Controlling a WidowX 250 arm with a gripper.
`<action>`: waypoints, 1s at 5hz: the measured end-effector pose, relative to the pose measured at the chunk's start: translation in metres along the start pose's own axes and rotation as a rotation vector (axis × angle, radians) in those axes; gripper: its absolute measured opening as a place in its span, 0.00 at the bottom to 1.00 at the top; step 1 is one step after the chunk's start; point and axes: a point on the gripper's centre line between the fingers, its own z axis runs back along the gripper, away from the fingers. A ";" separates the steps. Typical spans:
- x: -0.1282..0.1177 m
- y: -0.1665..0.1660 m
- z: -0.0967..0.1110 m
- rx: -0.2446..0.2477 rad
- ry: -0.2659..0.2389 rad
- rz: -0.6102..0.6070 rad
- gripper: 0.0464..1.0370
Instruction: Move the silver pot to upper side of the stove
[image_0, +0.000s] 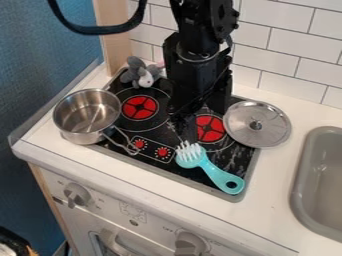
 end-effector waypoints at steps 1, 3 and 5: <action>-0.001 0.005 -0.008 0.034 0.002 0.004 0.96; 0.043 0.015 -0.006 0.063 -0.074 0.118 0.96; 0.114 0.059 0.003 0.082 -0.103 0.416 0.96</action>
